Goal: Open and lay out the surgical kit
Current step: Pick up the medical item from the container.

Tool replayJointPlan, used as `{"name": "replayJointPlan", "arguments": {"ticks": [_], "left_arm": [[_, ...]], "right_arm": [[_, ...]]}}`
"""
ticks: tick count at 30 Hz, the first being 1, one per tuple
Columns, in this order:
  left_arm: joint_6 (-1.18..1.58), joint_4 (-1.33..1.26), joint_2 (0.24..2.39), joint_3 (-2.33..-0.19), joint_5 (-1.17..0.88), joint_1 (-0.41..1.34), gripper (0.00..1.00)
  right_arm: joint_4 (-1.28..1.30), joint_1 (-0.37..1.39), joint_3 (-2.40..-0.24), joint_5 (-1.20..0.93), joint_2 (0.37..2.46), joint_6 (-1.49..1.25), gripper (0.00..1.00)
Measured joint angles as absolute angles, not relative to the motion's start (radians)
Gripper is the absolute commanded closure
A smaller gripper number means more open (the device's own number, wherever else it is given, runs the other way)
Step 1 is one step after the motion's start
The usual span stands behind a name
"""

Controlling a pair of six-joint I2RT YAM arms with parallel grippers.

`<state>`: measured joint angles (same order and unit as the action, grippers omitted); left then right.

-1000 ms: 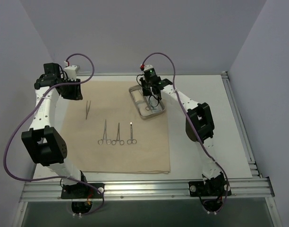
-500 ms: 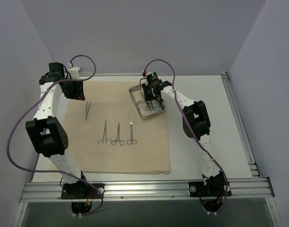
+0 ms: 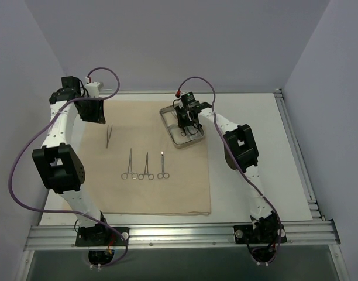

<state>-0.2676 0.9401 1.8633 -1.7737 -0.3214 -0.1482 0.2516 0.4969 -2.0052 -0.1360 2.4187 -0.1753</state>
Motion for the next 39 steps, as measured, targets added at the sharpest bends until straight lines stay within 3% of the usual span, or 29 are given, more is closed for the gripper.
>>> {"name": "replayJointPlan", "arguments": {"ticks": [2,5,8,19,30,39], "left_arm": [[-0.268,0.94,1.863,-1.774,-0.319,-0.147,0.56],[-0.268,0.94,1.863,-1.774,-0.318,-0.146,0.56],[-0.268,0.94,1.863,-1.774,-0.318,-0.146,0.56],[-0.269,0.94,1.863,-1.774,-0.318,-0.146,0.56],[-0.27,0.94,1.863,-1.774,-0.316,-0.146,0.56],[-0.254,0.938,1.862,-1.774,-0.294,-0.146,0.57]], "right_arm": [[0.251,0.496,-2.006,-0.14,2.42,-0.178,0.81],[0.252,0.496,-2.007,-0.147,2.421,-0.179,0.94],[0.252,0.492,-2.007,-0.154,2.422,-0.183,1.0],[0.267,0.491,-2.005,-0.159,2.404,-0.179,1.0],[0.149,0.492,-1.9,-0.081,2.189,-0.267,1.0],[0.103,0.598,-1.631,0.208,1.972,-0.434,1.0]]}}
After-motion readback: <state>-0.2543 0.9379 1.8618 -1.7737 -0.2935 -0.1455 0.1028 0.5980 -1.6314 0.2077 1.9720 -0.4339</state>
